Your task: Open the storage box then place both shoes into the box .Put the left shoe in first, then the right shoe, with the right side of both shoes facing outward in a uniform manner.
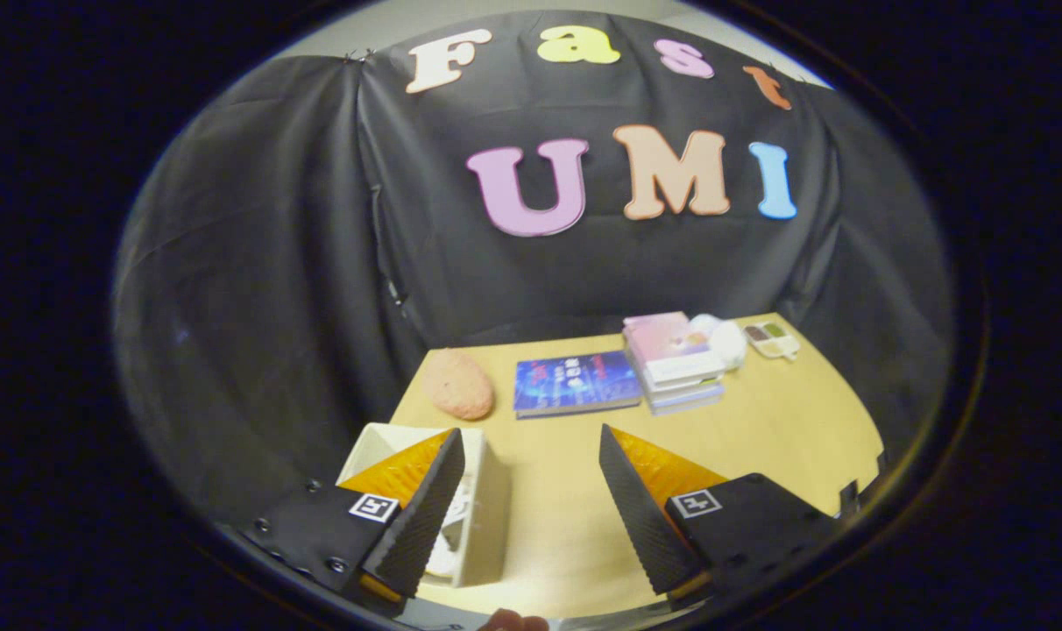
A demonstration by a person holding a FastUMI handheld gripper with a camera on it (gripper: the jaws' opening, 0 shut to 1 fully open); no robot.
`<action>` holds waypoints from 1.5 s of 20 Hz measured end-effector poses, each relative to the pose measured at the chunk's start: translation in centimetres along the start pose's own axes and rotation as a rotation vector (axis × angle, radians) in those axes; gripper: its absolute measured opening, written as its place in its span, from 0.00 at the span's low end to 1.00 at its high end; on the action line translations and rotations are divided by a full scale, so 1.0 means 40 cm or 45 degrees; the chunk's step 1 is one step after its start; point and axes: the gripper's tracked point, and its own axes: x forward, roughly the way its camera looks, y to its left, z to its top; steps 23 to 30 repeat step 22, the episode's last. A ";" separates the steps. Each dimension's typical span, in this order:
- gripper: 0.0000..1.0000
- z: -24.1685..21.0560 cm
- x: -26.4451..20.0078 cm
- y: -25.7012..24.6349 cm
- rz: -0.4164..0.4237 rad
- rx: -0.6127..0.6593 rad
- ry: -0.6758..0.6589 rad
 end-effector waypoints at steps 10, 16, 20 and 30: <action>0.97 0.257 -0.071 -0.357 -0.103 -0.118 -0.386; 0.97 0.284 -0.130 -0.458 -0.096 -0.099 -0.440; 0.97 0.258 -0.162 -0.474 -0.033 -0.075 -0.447; 0.97 0.240 -0.177 -0.489 -0.023 -0.073 -0.442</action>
